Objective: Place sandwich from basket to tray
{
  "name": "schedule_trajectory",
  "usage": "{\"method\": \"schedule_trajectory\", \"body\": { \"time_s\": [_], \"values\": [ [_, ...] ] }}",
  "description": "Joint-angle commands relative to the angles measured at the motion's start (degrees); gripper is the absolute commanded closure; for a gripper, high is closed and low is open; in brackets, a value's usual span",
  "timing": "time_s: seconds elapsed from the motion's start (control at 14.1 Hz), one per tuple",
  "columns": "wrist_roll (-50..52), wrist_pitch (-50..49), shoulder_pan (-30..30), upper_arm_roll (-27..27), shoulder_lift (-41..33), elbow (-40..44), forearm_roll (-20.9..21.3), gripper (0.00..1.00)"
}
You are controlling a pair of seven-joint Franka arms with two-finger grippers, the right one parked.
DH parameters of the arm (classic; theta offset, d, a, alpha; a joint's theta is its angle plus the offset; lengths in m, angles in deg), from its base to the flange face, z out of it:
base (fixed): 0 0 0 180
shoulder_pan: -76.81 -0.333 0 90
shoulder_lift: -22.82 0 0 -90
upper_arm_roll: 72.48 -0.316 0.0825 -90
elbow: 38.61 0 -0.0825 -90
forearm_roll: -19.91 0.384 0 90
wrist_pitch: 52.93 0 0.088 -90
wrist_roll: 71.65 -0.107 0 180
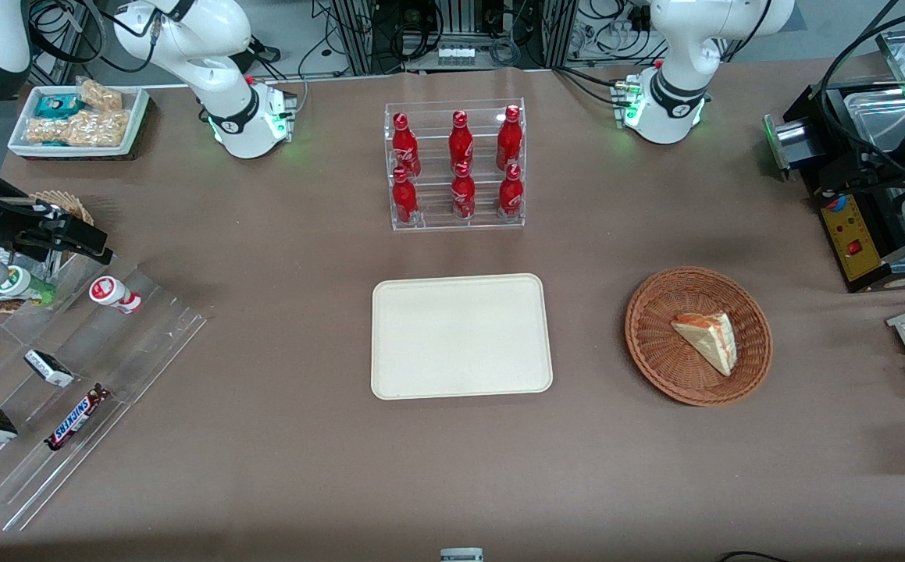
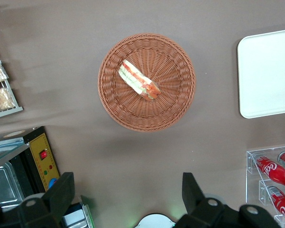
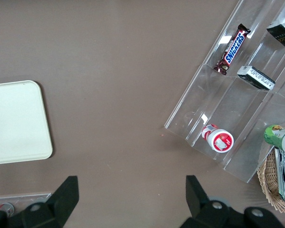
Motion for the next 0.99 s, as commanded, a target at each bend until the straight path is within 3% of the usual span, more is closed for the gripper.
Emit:
{"method": "schedule_trajectory", "body": {
  "time_s": [0.0,0.57,0.92],
  "values": [
    [1.0,-0.7,0.1,0.1,-0.2,0.0,0.2,0.00],
    [1.3,-2.3,0.1,0.0,0.3,-1.3,0.4,0.00],
    [2.4,12.6,0.5,0.2,2.4,-14.6,3.3,0.00]
  ]
}}
